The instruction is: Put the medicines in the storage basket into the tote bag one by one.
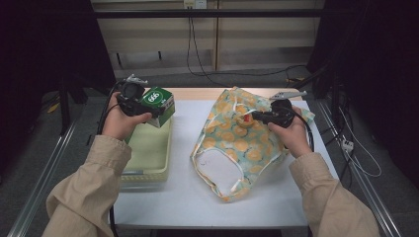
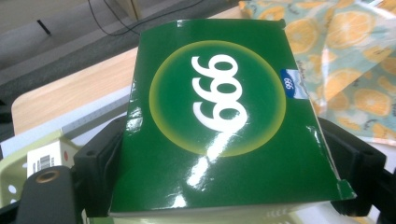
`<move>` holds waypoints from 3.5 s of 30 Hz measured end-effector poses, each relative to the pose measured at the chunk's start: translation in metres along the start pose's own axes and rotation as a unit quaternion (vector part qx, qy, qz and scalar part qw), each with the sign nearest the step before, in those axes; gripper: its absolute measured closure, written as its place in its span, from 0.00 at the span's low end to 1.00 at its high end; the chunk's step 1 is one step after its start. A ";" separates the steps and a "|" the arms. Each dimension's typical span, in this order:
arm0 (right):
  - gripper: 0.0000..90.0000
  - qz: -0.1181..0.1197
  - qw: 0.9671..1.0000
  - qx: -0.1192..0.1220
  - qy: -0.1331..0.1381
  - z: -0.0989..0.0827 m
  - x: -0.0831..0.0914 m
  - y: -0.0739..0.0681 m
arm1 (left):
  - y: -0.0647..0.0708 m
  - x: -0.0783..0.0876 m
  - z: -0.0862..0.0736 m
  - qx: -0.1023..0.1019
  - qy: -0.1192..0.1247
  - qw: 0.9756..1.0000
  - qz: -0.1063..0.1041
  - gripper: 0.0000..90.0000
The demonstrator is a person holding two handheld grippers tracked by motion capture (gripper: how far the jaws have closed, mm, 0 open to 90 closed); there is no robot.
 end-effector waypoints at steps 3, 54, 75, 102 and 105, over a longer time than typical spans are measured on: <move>1.00 -0.001 1.000 0.000 0.001 0.000 0.000 0.001 | 0.010 0.000 0.004 -0.010 0.003 1.000 -0.012 0.18; 1.00 0.001 1.000 -0.021 0.011 -0.005 0.007 0.007 | 0.200 -0.121 0.004 -0.124 -0.012 0.972 -0.198 0.18; 1.00 0.008 1.000 -0.024 0.017 -0.002 0.006 0.004 | 0.221 -0.160 -0.001 -0.113 -0.016 0.971 -0.209 0.17; 1.00 0.012 0.999 -0.028 0.013 -0.003 0.008 0.005 | 0.210 -0.212 0.018 -0.091 0.020 0.982 -0.165 0.16; 1.00 0.012 0.999 -0.028 0.012 -0.003 0.007 0.005 | 0.209 -0.213 0.019 -0.098 0.018 0.981 -0.165 0.16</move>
Point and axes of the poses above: each handheld gripper's, and its own axes: x roughly backward along the jaws, z roughly out of its top, y roughly to its right, the point moved 5 cm from there along -x, roughly forward along the jaws, and after that the axes turned 2 degrees about -z, right-handed, at the moved point
